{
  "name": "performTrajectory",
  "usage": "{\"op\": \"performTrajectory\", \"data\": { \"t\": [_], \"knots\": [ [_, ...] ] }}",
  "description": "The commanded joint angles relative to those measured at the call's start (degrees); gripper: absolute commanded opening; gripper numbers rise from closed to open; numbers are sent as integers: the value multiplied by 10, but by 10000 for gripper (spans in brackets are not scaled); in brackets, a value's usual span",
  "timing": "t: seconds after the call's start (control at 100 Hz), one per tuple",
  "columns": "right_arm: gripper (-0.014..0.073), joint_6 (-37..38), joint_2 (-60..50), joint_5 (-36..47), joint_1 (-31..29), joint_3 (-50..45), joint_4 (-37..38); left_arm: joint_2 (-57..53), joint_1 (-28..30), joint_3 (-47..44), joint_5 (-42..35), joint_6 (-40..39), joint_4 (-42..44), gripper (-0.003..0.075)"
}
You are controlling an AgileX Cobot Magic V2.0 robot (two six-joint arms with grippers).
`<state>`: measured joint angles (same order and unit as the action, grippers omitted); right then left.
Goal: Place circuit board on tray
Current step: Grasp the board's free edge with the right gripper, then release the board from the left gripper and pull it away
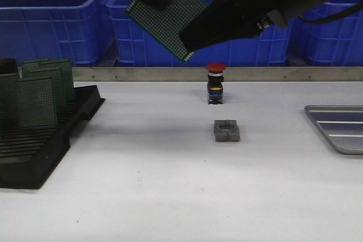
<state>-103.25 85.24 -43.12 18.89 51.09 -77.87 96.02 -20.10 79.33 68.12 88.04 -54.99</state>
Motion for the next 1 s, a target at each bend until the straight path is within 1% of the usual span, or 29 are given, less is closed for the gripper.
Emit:
{"op": "performTrajectory", "data": {
  "t": [0.0, 0.04, 0.09, 0.16, 0.2, 0.21, 0.23, 0.26, 0.27, 0.28, 0.3, 0.33, 0.38, 0.42, 0.46, 0.51, 0.65, 0.73, 0.82, 0.89, 0.99],
  "knots": [
    [-66, 1, -17, -20, -1, 19, -57, -22, -6, 16, -3, -9, -44, -18],
    [-69, 1, -17, -21, -1, 19, -60, -22, -6, 16, -3, -9, -44, -15],
    [-69, 1, -17, -27, -1, 19, -61, -22, -6, 16, -3, -9, -44, 10],
    [-69, 2, -17, -32, -1, 19, -61, -22, -6, 16, -2, -9, -44, 99],
    [-69, 4, -17, -33, -1, 18, -61, -22, -6, 16, -2, -9, -44, 179],
    [-69, 6, -17, -33, -1, 18, -61, -22, -6, 16, -2, -9, -44, 209],
    [-69, 9, -17, -33, -1, 18, -61, -23, -6, 16, -2, -9, -44, 242],
    [-69, 14, -17, -33, -1, 18, -60, -23, -3, 16, -2, -9, -44, 325],
    [-69, 15, -17, -33, -1, 18, -60, -23, -3, 16, -2, -9, -44, 325],
    [-69, 17, -17, -33, -1, 18, -60, -23, -3, 16, -2, -9, -44, 375],
    [-69, 18, -17, -33, -1, 18, -60, -23, -3, 16, -2, -9, -44, 406],
    [-69, 19, -17, -32, -1, 18, -60, -23, -3, 16, -5, -9, -43, 477],
    [-69, 25, -17, -31, -3, 18, -60, -23, -2, 16, -11, -9, -43, 554],
    [-69, 34, -16, -29, -3, 18, -59, -23, 0, 16, -18, -9, -42, 594],
    [-69, 48, -16, -26, -3, 18, -56, -23, 2, 16, -24, -9, -42, 609],
    [-69, 72, -16, -20, -6, 17, -51, -23, 10, 16, -33, -9, -38, 609],
    [-69, 173, -13, -15, -35, 17, -48, -24, 38, 17, -45, -9, -37, 608],
    [-69, 222, -9, -13, -68, 16, -46, -24, 55, 17, -45, -9, -33, 608],
    [-69, 258, -4, -11, -113, 16, -42, -24, 69, 17, -45, -9, -23, 608],
    [-69, 274, 2, -11, -150, 16, -33, -24, 77, 17, -45, -9, -11, 608],
    [-69, 274, 14, -11, -201, 16, -7, -24, 84, 17, -45, -9, 0, 608]
  ]
}}
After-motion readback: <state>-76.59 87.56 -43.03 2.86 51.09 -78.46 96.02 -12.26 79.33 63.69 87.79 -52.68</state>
